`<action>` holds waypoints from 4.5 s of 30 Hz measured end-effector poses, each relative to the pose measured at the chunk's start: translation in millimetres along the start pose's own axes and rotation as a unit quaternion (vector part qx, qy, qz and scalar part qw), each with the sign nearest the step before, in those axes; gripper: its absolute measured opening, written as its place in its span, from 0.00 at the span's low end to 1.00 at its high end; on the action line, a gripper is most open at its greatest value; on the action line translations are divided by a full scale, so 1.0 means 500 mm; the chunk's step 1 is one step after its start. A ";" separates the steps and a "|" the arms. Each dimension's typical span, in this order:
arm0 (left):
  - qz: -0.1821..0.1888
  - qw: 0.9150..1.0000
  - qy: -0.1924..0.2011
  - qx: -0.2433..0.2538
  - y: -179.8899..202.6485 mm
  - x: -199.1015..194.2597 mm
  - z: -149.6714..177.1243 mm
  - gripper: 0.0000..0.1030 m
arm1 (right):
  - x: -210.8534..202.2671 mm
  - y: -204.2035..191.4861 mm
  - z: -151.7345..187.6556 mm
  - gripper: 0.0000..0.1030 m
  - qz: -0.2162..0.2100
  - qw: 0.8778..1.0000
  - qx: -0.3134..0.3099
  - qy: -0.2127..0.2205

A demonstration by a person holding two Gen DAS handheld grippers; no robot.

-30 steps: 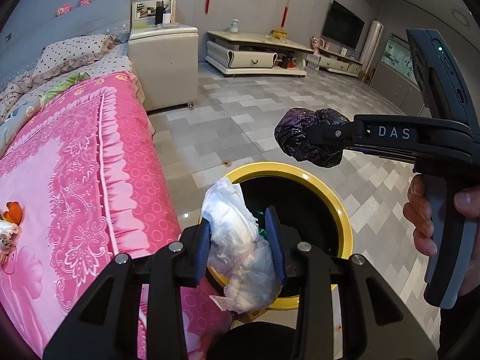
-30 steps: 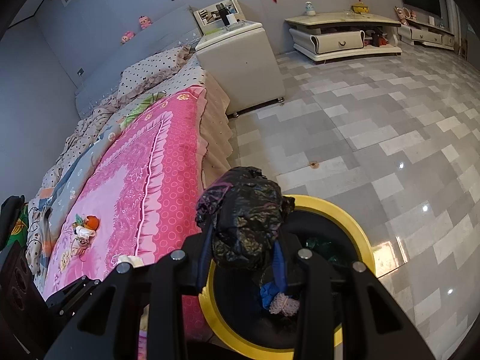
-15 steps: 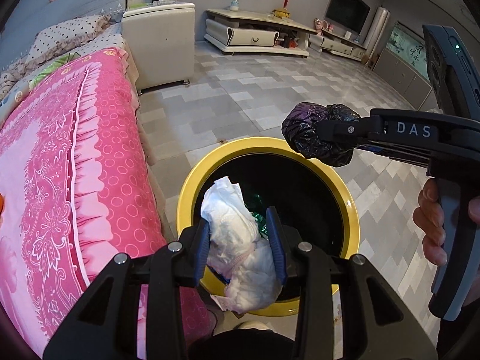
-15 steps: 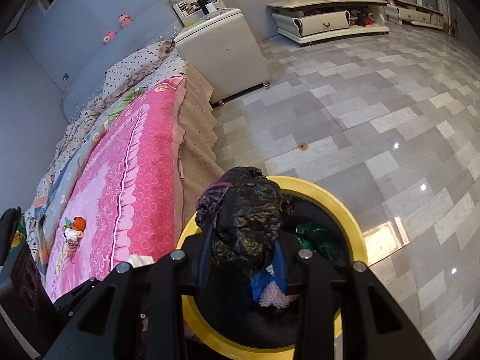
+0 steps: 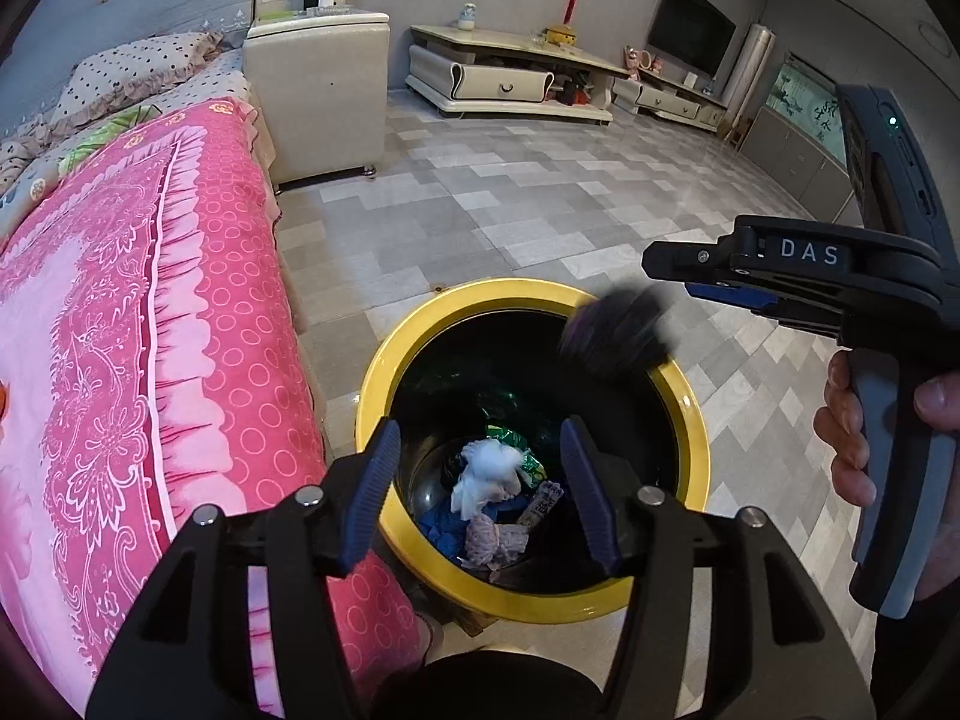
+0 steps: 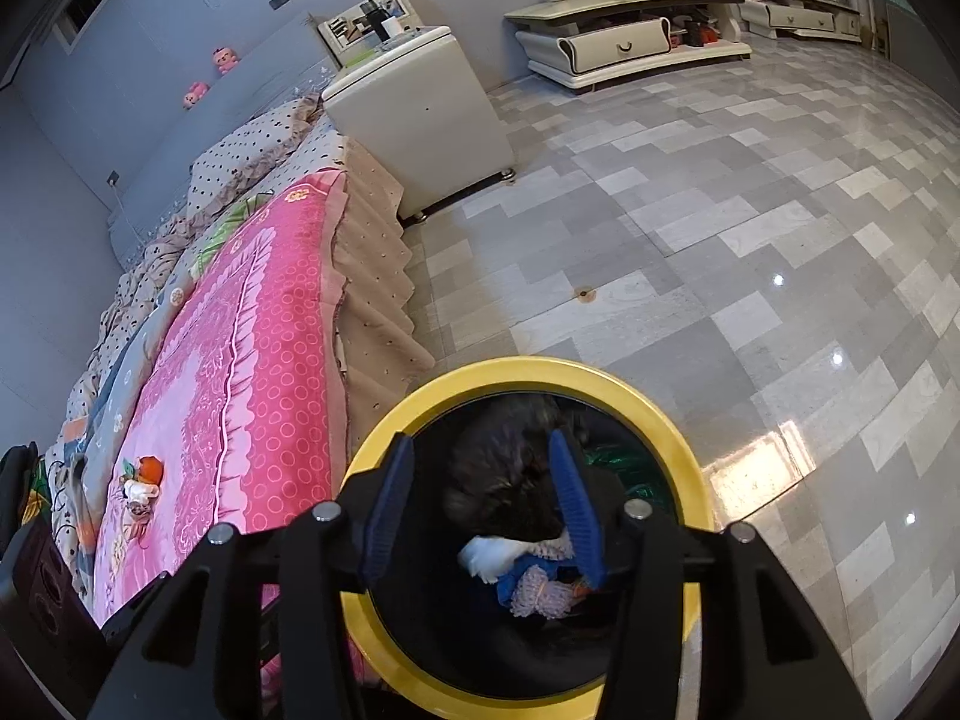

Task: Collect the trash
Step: 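Open both tools to drop the tissue and black bag into the bin, then move both tools back over the bed toward the remaining trash, then grasp the white sock bundle with the left tool while the right tool grasps the orange peel, then carry the sock bundle and orange peel over the yellow-rimmed bin with both tools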

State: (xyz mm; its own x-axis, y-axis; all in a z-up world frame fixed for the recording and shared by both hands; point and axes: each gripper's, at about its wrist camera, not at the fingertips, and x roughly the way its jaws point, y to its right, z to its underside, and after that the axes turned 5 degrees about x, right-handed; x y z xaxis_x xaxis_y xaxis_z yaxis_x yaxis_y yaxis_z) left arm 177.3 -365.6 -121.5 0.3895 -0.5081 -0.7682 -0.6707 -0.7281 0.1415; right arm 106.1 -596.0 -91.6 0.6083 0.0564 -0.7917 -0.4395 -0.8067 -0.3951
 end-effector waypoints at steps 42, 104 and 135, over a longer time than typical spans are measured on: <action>-0.266 0.941 0.056 -0.200 -0.744 -0.360 0.261 0.75 | 0.194 -0.743 0.119 0.92 -0.102 0.954 -0.269 -0.082; -0.172 0.964 0.054 -0.195 -0.899 -0.232 0.257 0.14 | 0.533 -0.997 0.282 0.19 -0.112 0.910 -0.320 -0.239; -0.145 0.984 0.063 -0.082 -0.506 -0.321 0.156 0.10 | 0.187 -0.648 0.161 0.18 -0.155 0.951 -0.216 -0.158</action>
State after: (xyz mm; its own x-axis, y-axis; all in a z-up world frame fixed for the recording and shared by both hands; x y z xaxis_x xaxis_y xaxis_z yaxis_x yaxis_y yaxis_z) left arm 235.3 -63.9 -82.5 0.6313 -0.3138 -0.7092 -0.4135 -0.9099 0.0345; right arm 251.8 -282.1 -75.1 0.4058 0.4496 -0.7957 0.0824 -0.8851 -0.4580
